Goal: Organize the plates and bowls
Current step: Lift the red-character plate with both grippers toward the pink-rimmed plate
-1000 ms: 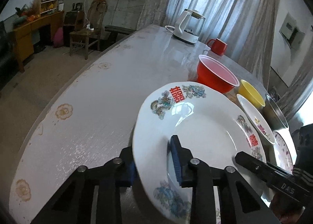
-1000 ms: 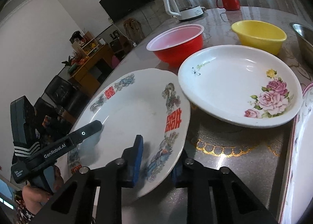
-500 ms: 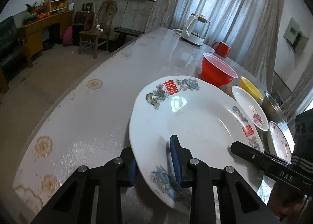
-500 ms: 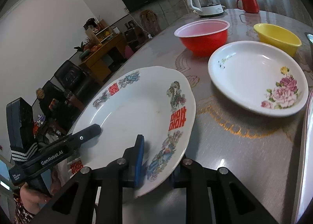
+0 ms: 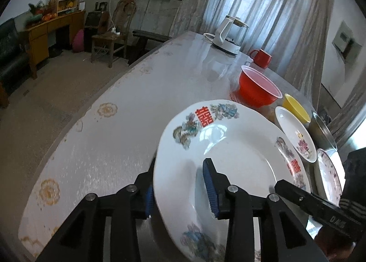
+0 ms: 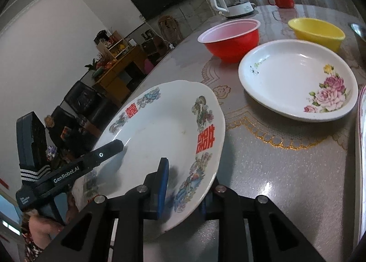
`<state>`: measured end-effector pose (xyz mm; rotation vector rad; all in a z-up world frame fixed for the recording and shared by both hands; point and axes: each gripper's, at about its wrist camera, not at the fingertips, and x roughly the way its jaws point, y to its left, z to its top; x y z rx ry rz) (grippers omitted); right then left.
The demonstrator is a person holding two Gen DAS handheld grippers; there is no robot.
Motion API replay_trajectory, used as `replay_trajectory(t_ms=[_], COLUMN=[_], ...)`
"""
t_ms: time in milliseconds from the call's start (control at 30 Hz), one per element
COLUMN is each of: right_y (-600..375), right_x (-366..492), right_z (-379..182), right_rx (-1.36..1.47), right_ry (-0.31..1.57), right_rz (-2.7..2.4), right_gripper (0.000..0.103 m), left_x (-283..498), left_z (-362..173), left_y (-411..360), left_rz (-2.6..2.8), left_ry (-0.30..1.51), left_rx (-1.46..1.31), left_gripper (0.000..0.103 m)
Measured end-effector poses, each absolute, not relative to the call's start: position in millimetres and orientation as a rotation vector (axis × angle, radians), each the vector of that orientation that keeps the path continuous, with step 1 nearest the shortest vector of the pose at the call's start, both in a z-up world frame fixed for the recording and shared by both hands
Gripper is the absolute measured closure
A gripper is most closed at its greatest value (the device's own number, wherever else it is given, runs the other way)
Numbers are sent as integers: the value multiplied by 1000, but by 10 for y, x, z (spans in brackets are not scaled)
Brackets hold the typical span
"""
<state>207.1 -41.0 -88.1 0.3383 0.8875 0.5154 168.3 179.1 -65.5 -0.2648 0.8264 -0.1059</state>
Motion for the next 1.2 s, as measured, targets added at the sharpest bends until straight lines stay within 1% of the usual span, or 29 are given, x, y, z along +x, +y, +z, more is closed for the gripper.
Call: replay_trajectory(t_ms=[67, 200, 433, 567, 833, 1200], right_y=[-435, -397, -420, -411, -512, -818], right_x=[2082, 2067, 2030, 1950, 1815, 1544], right_z=[-893, -885, -884, -847, -715, -542], right_rx=[357, 308, 295, 245, 177, 170], right_ry=[888, 881, 871, 859, 832, 774], right_rz=[517, 502, 487, 482, 462, 394], right_gripper=[80, 85, 85, 83, 83, 83], left_x=[1668, 1586, 1471, 1410, 1195, 1036], left_z=[-674, -686, -672, -683, -737, -595], left_y=[1738, 1700, 1606, 1577, 1451, 1077], left_rz=[-95, -76, -48, -61, -110, -168], left_ry=[814, 769, 726, 719, 693, 653], left_rx=[-214, -164, -91, -90, -143, -134], left_gripper=[66, 66, 66, 66, 66, 66])
